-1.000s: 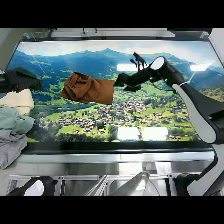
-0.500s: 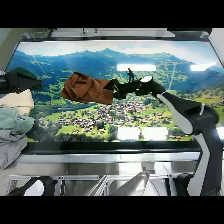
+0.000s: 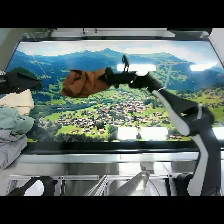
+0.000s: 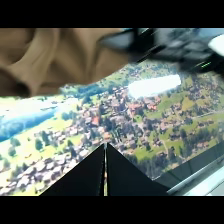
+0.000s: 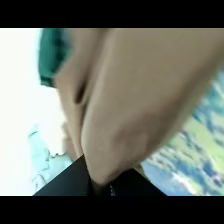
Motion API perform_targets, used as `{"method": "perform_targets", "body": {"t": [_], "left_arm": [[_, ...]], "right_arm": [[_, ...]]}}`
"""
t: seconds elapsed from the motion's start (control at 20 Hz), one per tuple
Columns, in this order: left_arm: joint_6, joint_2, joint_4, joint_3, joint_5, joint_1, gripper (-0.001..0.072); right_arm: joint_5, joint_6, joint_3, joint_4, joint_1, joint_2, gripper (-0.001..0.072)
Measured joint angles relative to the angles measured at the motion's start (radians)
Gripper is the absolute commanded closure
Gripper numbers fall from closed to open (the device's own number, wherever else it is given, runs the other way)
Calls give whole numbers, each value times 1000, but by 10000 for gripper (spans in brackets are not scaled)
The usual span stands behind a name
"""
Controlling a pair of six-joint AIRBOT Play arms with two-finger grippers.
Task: Fold the shirts.
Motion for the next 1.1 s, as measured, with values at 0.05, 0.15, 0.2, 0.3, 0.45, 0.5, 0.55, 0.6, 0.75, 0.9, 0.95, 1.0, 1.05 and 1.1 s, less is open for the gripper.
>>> {"method": "perform_targets", "body": {"t": [0.05, 0.15, 0.2, 0.3, 0.45, 0.5, 0.55, 0.6, 0.75, 0.9, 0.95, 1.0, 1.05, 1.1], "left_arm": [[0, 0, 0, 0, -1, 0, 692], [0, 0, 0, 0, -3, 0, 692], [0, 0, 0, 0, -4, 0, 692], [0, 0, 0, 0, -7, 0, 692], [0, 0, 0, 0, -8, 0, 692], [0, 0, 0, 0, -11, 0, 692], [0, 0, 0, 0, -11, 0, 692], [0, 0, 0, 0, -12, 0, 692], [0, 0, 0, 0, -15, 0, 692], [0, 0, 0, 0, -26, 0, 692], [0, 0, 0, 0, -29, 0, 692], [0, 0, 0, 0, -32, 0, 692], [0, 0, 0, 0, -34, 0, 692], [0, 0, 0, 0, -34, 0, 692]], "right_arm": [[8, 47, 8, -89, -29, 58, 686], [52, 209, 23, -352, -117, 214, 686], [98, 302, 25, -496, -171, 286, 686], [216, 469, 28, -748, -315, 406, 685], [418, 592, 31, -962, -562, 512, 685], [480, 608, 30, -1003, -637, 529, 686], [531, 618, 26, -1045, -702, 544, 686], [573, 626, 13, -1093, -760, 561, 686], [657, 641, -93, -1240, -908, 632, 686], [683, 652, -314, -1392, -1071, 737, 684], [679, 657, -407, -1431, -1136, 780, 684], [666, 663, -499, -1455, -1198, 818, 684], [642, 666, -593, -1477, -1266, 856, 684], [618, 666, -674, -1493, -1330, 891, 684]]}}
